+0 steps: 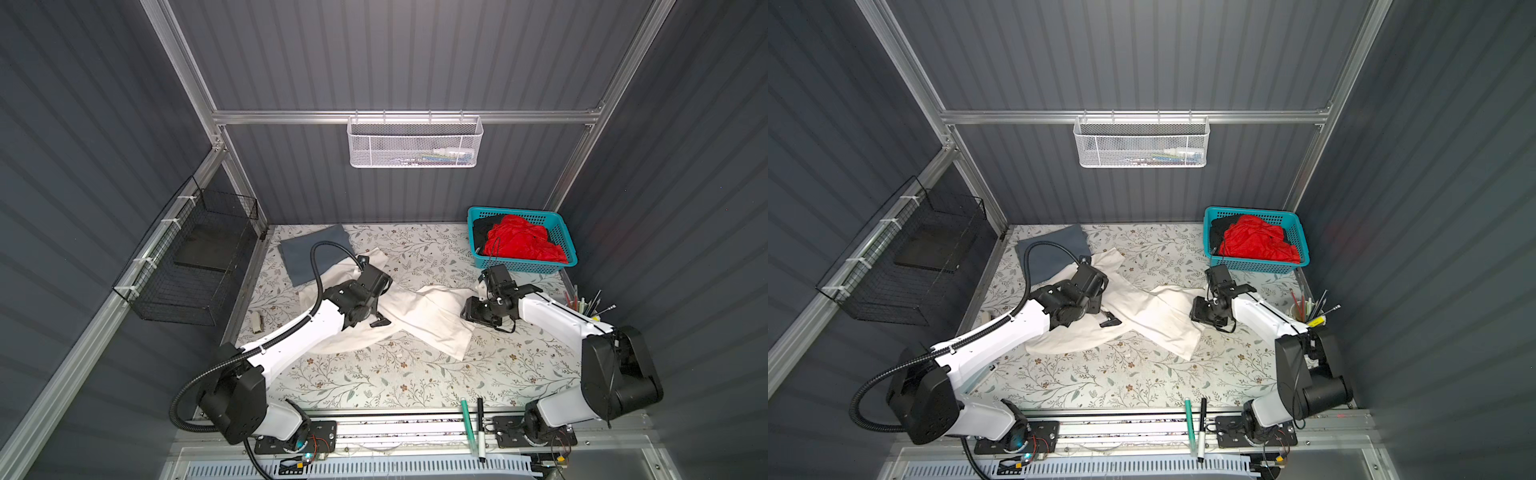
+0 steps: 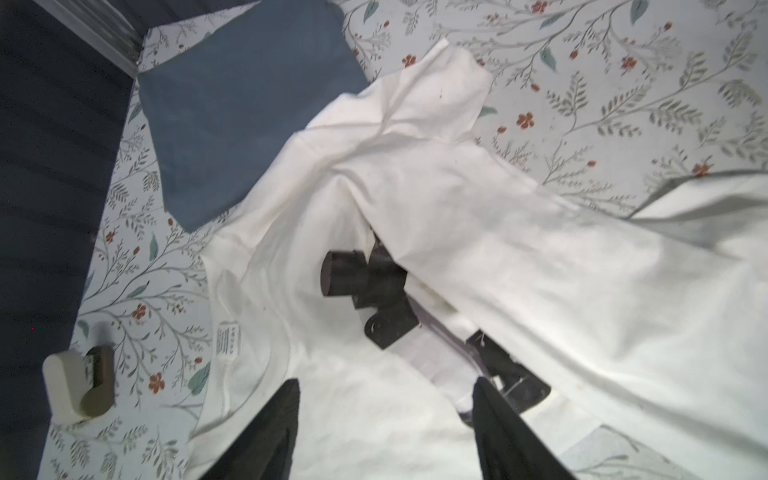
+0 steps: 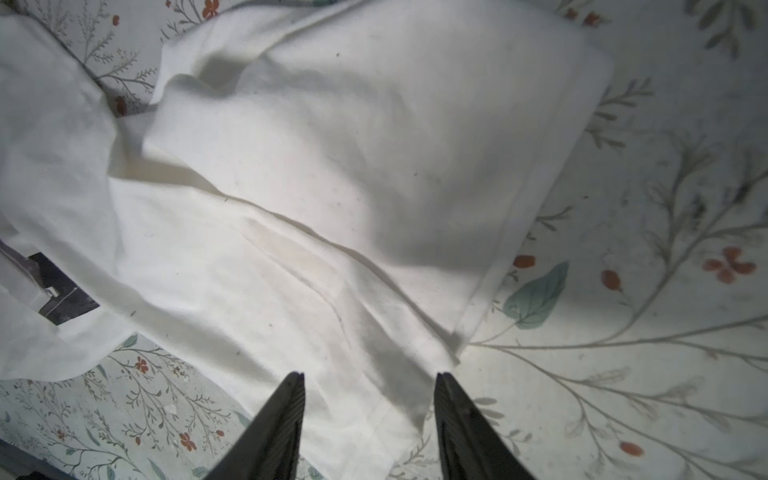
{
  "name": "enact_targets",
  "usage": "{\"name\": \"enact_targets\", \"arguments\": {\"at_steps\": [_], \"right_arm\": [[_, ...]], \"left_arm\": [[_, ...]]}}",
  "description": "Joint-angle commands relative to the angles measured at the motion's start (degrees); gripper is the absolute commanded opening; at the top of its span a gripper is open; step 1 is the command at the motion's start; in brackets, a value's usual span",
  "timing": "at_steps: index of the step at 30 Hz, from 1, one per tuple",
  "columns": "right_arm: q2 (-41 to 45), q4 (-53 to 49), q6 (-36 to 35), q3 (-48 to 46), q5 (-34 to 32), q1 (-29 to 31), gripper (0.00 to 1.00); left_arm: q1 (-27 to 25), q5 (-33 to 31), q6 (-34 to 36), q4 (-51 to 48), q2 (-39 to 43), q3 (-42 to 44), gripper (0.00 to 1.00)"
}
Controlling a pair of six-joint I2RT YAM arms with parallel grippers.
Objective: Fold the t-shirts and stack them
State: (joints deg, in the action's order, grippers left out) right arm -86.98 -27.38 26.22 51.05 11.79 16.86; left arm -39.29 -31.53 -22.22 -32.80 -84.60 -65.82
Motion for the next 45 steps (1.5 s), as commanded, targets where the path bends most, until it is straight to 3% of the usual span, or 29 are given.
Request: {"name": "enact_targets", "arguments": {"at_steps": [1,9,20,37,45], "right_arm": [[-3.74,0.44,0.09,1.94,-2.57,1.15,0.48],[-4.9,-0.42,0.8,-0.1,-5.04,2.77,0.47],[0.57,-2.22,2.32,-2.79,-10.67,3.26,0.49],[0.88,1.84,5.72,-6.36,-11.88,1.94,0.39],[2.04,4.79,4.91,-8.13,-7.36,-1.23,0.37]], "left_arm": [[1.76,4.62,4.16,1.5,-4.41,-5.65,0.66],[3.08,6.52,5.87,1.82,-8.56,-10.15,0.67],[3.16,8.83,4.16,2.72,-7.35,-6.3,0.67],[3.17,10.76,2.66,1.47,-5.62,-4.94,0.66],[3.16,11.05,2.02,1.23,-5.18,-4.34,0.66]]}}
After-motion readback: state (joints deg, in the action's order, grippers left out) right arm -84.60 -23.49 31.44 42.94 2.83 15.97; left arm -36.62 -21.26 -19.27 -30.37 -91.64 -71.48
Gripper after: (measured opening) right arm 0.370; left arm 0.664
